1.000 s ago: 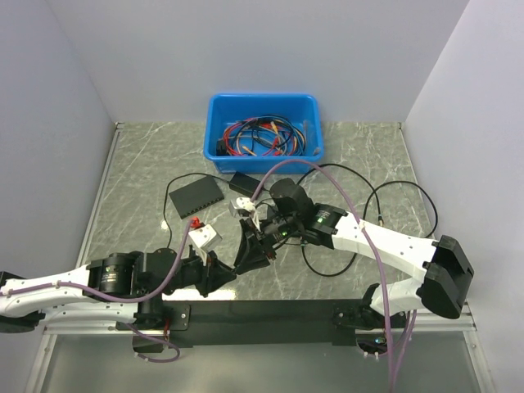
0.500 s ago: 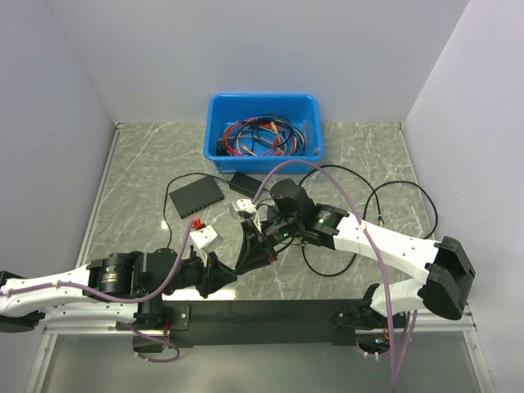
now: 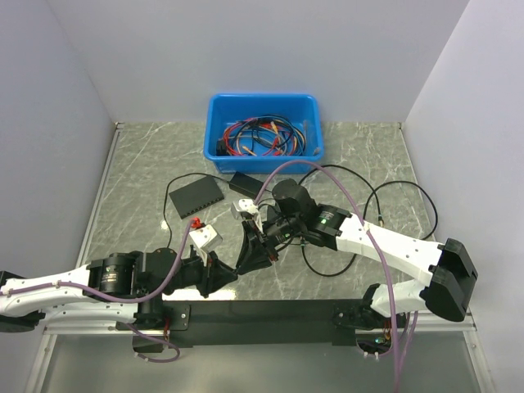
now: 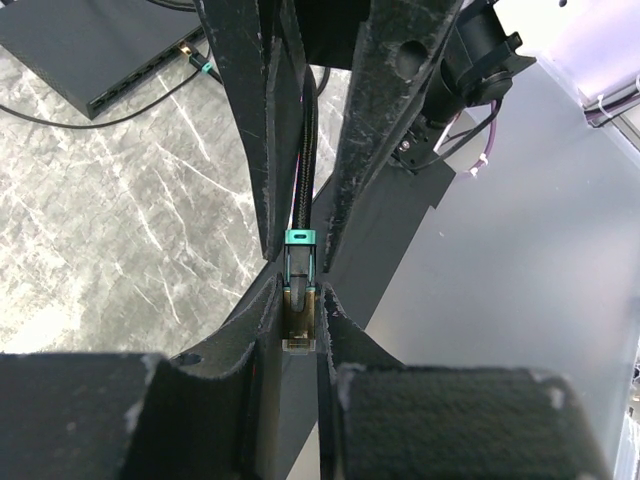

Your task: Insert the plug into the switch port

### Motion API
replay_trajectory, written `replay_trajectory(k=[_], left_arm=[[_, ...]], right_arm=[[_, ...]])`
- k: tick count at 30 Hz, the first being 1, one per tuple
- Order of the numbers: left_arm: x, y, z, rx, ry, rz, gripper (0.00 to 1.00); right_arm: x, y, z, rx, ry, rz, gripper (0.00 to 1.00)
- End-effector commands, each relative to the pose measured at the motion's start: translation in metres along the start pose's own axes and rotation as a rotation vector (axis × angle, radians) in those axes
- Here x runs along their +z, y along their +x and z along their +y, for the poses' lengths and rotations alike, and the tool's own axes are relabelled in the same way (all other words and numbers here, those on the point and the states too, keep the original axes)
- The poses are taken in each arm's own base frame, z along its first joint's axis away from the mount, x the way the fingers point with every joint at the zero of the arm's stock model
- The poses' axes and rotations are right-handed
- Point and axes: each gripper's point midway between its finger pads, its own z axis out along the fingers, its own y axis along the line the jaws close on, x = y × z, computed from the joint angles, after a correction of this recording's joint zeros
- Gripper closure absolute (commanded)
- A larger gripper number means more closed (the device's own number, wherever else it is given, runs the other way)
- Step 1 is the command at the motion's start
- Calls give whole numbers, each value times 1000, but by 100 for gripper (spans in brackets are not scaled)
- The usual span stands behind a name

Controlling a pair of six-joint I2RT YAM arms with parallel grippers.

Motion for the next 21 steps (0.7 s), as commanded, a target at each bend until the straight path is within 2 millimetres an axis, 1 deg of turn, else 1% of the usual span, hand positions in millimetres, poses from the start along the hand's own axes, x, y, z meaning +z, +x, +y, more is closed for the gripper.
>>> replay_trajectory(k=[1, 3, 4, 6, 10, 14, 17, 21], left_arm=[[-2, -15, 0, -2, -15, -53, 99], [-1, -15, 0, -2, -14, -52, 99], [-1, -14, 0, -1, -15, -50, 99], [-1, -15, 0, -1, -17, -50, 99], [-1, -15, 0, -3, -18, -51, 99], [-2, -15, 1, -4, -18, -54, 99], [-2, -15, 1, -5, -19, -55, 99], [-2, -16, 2, -6, -28, -58, 99]], right_arm=[[-3, -11, 13, -54, -21, -20, 68], [-4, -10, 13, -52, -20, -20, 65], [-4, -10, 13, -54, -17, -21, 64], [-5, -12, 14, -57, -15, -24, 65], [-4, -11, 13, -57, -10, -21, 69], [-4, -9, 11, -51, -7, -18, 70], [-4, -8, 11, -48, -7, -14, 73], [-3, -8, 12, -49, -16, -11, 85]])
